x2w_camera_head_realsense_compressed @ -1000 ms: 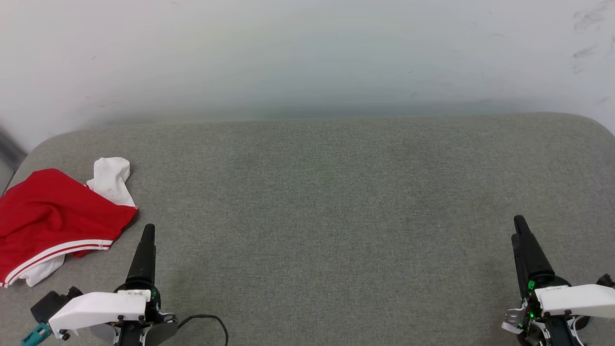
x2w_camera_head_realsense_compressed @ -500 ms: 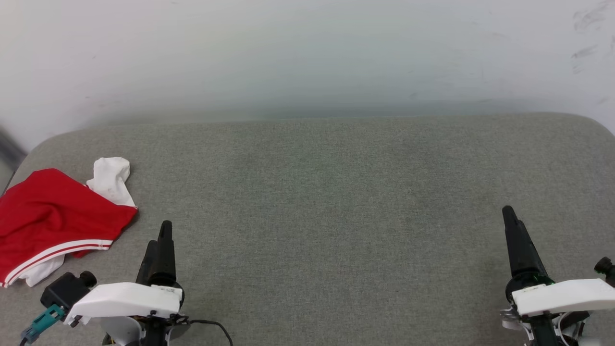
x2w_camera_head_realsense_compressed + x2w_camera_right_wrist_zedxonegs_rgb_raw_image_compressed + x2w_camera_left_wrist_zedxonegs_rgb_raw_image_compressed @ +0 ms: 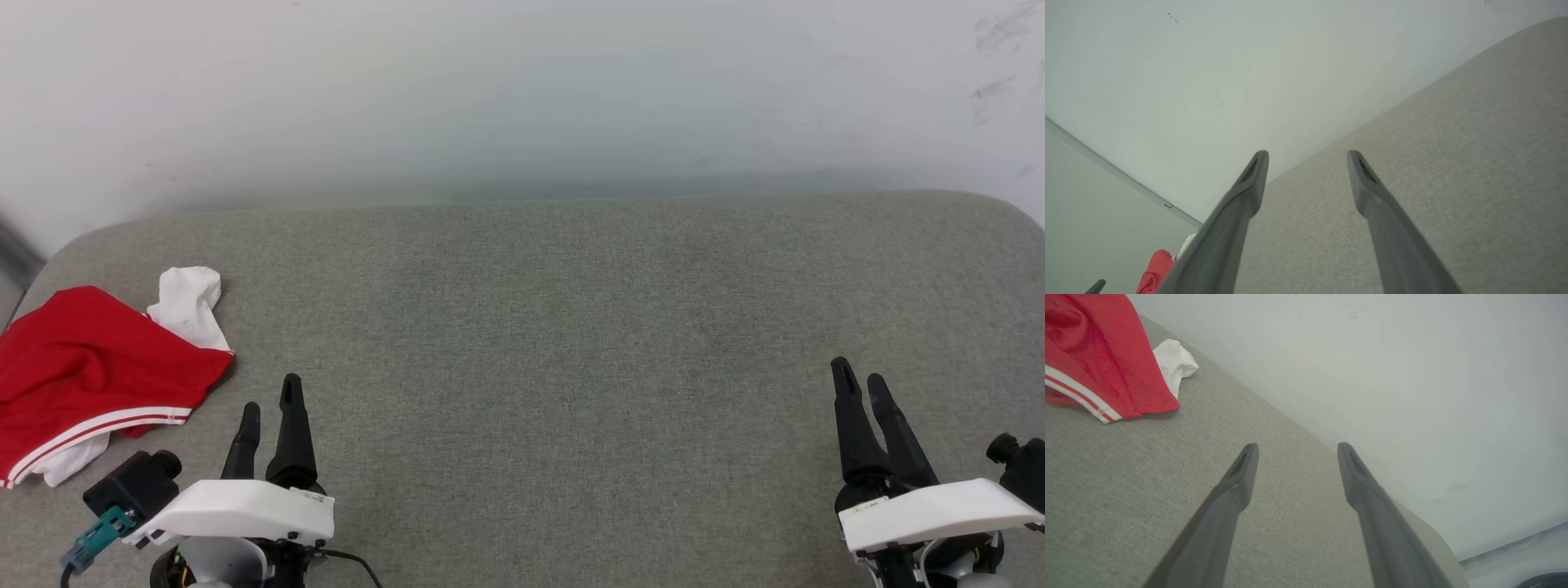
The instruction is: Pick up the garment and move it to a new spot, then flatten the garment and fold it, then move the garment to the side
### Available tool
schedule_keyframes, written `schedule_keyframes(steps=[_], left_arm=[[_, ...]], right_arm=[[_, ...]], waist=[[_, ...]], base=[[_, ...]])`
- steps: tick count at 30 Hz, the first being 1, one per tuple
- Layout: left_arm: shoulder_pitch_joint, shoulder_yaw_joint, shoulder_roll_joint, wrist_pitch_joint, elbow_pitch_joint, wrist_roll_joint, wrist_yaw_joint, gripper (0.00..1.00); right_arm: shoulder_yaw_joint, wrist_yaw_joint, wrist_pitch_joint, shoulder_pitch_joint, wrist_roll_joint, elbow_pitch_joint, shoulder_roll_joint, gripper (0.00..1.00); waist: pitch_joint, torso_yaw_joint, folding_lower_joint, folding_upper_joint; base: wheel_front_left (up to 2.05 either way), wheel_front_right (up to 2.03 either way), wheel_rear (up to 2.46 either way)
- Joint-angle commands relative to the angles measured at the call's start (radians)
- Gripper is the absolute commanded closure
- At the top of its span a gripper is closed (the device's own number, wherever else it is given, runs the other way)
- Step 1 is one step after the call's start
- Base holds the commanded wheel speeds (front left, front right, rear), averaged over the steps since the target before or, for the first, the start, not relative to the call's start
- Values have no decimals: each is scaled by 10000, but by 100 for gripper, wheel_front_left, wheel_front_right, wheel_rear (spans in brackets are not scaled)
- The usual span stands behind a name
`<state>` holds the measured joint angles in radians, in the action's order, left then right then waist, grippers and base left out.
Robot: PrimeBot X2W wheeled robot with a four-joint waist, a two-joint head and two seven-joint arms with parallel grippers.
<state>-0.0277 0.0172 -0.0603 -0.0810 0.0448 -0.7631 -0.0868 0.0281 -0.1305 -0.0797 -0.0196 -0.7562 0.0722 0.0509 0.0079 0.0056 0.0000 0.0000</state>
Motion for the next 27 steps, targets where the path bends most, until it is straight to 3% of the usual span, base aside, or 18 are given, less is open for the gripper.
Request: schedule_keyframes(steps=[1, 27], left_arm=[[-29, -90, -114, -112, -192, 414, -104, 0], [302, -966, -461, -823, -537, 3273, -966, 0]], right_arm=[[-35, -3, -120, -44, 400, -189, -2, 0], [-231, -3, -828, 273, 3421, -433, -5, 0]], waist=[[-1, 3, 0, 0], [-13, 44, 0, 0]], base=[[0, 0, 0], [0, 0, 0]])
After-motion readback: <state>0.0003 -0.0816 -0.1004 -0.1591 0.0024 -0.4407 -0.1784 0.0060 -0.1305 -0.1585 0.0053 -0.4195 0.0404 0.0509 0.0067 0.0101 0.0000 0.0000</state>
